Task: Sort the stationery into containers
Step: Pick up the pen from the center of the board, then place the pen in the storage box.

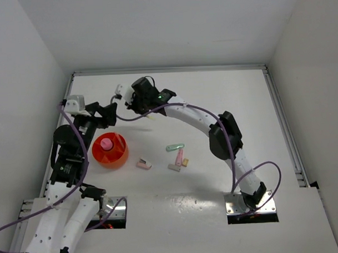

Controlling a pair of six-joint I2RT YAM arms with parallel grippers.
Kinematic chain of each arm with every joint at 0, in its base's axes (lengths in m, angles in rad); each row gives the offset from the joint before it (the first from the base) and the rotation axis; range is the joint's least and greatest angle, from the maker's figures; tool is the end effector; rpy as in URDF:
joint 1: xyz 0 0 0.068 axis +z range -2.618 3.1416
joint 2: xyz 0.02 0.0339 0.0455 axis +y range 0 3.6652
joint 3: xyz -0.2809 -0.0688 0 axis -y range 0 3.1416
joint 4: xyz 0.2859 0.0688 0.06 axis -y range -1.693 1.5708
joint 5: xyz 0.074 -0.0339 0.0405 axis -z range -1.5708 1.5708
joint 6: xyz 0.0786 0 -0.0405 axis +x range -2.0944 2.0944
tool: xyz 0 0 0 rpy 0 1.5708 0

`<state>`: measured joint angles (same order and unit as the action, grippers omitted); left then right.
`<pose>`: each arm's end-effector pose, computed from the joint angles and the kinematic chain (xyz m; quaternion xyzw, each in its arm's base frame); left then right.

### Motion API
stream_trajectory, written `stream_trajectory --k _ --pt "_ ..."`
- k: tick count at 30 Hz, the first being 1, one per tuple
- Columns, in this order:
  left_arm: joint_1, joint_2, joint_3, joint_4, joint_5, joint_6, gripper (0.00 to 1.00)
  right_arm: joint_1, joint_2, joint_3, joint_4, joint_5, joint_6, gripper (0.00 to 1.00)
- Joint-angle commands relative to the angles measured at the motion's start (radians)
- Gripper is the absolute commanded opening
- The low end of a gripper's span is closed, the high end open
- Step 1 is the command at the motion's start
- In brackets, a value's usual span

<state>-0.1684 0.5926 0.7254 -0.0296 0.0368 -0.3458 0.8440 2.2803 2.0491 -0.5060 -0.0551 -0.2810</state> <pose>0.2107 -0.0387 0.3834 -0.0457 0.6682 -0.2007 0.7150 0.4007 0.4572 0.2170 -0.4969 0.7673 0.1366 0.3818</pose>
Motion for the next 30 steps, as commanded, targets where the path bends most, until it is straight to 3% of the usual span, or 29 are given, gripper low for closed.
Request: stream_trajectory --k 1,6,8,12,16,17,19,30 --pt "0.006 -0.013 0.023 0.017 -0.028 0.008 0.78 -0.003 -0.166 -0.056 0.279 -0.171 0.225 0.00" --pt "0.006 -0.022 0.023 0.026 -0.037 0.008 0.78 -0.023 -0.131 0.020 0.283 -0.552 0.433 0.00" --pt "0.006 -0.022 0.023 0.026 -0.037 0.008 0.77 -0.023 -0.108 0.020 0.332 -0.787 0.488 0.00" --pt "0.006 -0.022 0.023 0.026 -0.037 0.008 0.77 -0.023 -0.076 -0.065 0.527 -0.957 0.612 0.00" --pt "0.006 -0.031 0.014 0.026 -0.046 0.008 0.77 -0.045 -0.029 -0.127 0.835 -1.055 0.810 0.00" --pt "0.006 -0.031 0.014 0.037 -0.046 0.008 0.77 -0.045 -0.018 -0.151 1.082 -1.078 0.891 0.00" --pt "0.006 -0.043 0.005 0.037 -0.046 0.008 0.77 -0.045 0.005 -0.214 1.362 -1.103 1.102 0.00" --pt "0.006 -0.053 0.005 0.037 -0.046 0.008 0.77 -0.045 0.130 -0.147 1.345 -1.103 1.030 0.00"
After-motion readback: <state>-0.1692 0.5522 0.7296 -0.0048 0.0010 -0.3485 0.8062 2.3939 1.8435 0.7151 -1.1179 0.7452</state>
